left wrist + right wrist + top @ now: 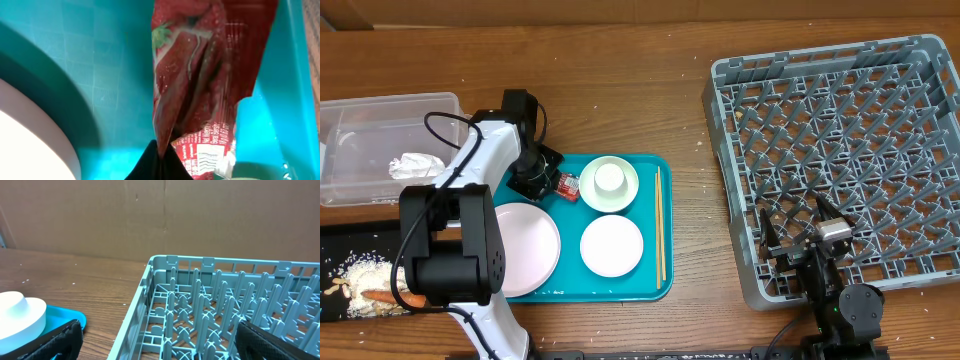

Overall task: Sort waste into correct bins and load items into the dishwasher
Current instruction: 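Drop the red wrapper into the clear plastic bin and hold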

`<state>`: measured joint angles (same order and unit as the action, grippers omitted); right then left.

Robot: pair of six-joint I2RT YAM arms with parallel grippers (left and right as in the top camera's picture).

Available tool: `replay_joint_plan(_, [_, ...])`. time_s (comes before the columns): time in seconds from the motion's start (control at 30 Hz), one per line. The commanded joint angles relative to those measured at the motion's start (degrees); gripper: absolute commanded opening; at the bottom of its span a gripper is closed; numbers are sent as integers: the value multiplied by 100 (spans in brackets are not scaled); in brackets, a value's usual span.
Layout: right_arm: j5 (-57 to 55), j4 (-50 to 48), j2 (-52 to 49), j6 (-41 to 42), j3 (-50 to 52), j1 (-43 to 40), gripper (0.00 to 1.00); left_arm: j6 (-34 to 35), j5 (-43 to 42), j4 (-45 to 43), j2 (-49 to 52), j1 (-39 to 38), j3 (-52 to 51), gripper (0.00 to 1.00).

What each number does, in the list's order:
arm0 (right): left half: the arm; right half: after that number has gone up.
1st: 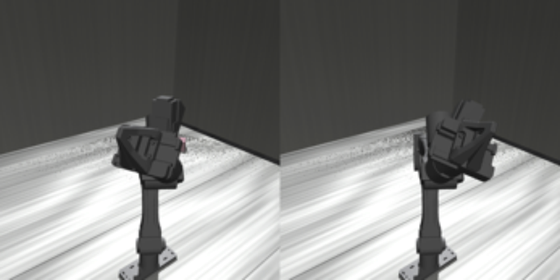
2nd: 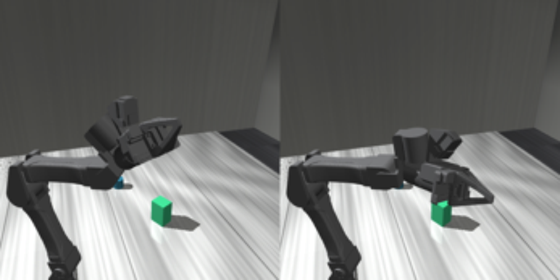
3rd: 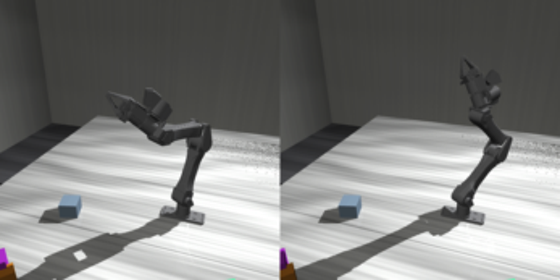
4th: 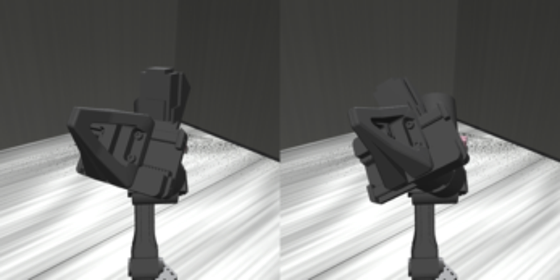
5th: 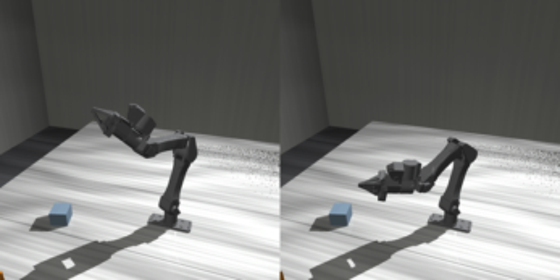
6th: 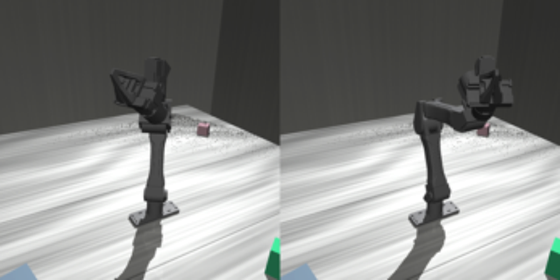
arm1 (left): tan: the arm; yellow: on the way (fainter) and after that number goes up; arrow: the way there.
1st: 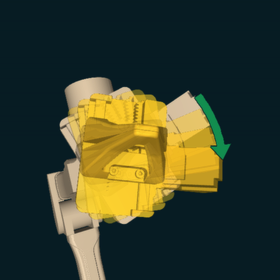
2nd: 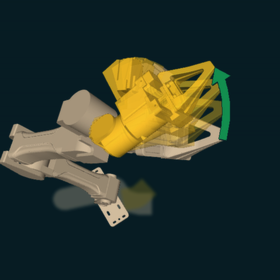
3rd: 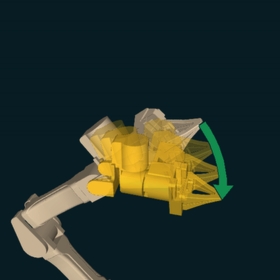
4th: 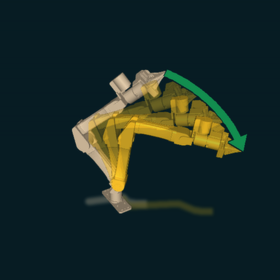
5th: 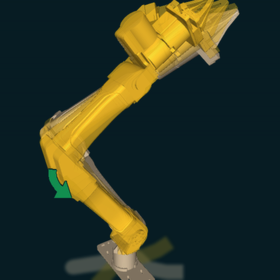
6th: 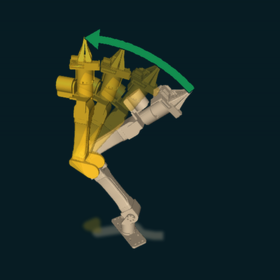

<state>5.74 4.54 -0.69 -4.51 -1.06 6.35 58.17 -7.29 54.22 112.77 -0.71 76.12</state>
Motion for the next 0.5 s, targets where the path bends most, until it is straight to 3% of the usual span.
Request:
replay_joint_plan(0.0, [-17, -22, 46, 20, 59, -44, 100, -326, 24, 459, -7, 186, 597, 4])
replay_joint_plan(0.17, [-17, -22, 46, 20, 59, -44, 100, -953, 125, 1259, -7, 560, 2177, 4])
replay_joint_plan(0.23, [-17, -22, 46, 20, 59, -44, 100, -1252, 564, 1578, -7, 868, 3108, 4])
replay_joint_plan(0.33, [-17, -22, 46, 20, 59, -44, 100, -1281, 1432, 1759, -7, 1311, 3829, 4])
replay_joint_plan(0.47, [-17, -22, 46, 20, 59, -44, 100, -1281, 2149, 1709, -4, 1906, 3995, 4])
